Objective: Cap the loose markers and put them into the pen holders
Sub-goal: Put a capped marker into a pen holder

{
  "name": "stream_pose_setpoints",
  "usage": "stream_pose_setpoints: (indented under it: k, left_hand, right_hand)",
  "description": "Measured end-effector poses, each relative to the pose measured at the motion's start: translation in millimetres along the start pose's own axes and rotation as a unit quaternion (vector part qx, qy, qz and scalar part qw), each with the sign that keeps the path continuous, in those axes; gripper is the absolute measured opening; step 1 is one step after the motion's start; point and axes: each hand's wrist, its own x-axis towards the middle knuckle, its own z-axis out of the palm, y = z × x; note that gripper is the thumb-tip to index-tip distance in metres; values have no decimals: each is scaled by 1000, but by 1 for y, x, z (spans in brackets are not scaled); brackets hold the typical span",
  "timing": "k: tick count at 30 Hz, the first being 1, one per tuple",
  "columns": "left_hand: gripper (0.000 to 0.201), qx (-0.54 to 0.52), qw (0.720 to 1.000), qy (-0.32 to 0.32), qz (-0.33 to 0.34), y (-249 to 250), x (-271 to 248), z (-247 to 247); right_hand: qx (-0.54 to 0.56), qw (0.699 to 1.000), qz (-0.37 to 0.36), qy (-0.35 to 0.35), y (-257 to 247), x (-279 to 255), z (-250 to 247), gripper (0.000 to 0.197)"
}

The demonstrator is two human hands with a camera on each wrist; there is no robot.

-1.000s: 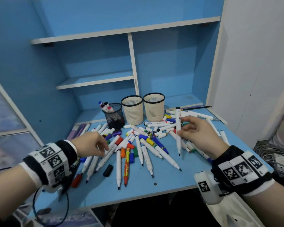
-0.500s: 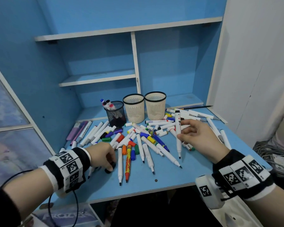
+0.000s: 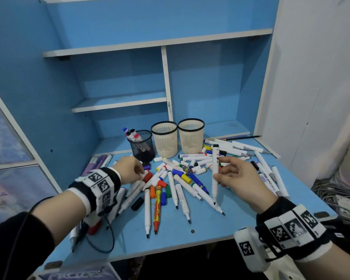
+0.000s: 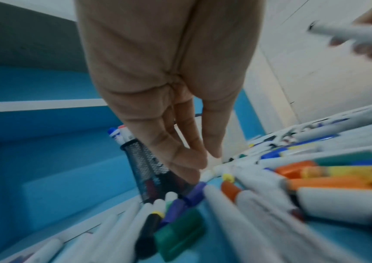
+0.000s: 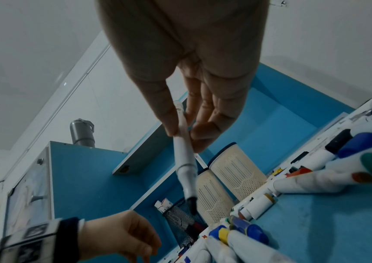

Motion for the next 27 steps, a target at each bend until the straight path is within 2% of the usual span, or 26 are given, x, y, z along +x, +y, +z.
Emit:
stream_pose_setpoints:
  k: [2, 4, 10, 18, 23, 27]
  left_hand:
    - [18, 14, 999, 32, -33, -6, 18, -7]
    - [20, 36, 996, 32, -70, -15, 32, -11]
    - [22, 102, 984, -59, -133, -24, 46, -14]
    - [32, 125, 976, -63, -164, -24, 50, -11]
    - [36, 107, 976, -91, -167, -24, 53, -12]
    - [25, 128, 971, -120, -160, -19, 53, -12]
  right_hand:
    - [9, 1000, -2, 6, 0, 1, -2, 37]
    - [22, 1000, -5, 11, -1, 0, -3, 36]
    - [66, 997, -15, 33, -3, -2, -11, 32]
    - [87, 996, -13, 28, -1, 2, -5, 33]
    - [93, 995, -9, 24, 0, -1, -1, 34]
    - [98, 995, -6, 26, 1, -3, -2, 33]
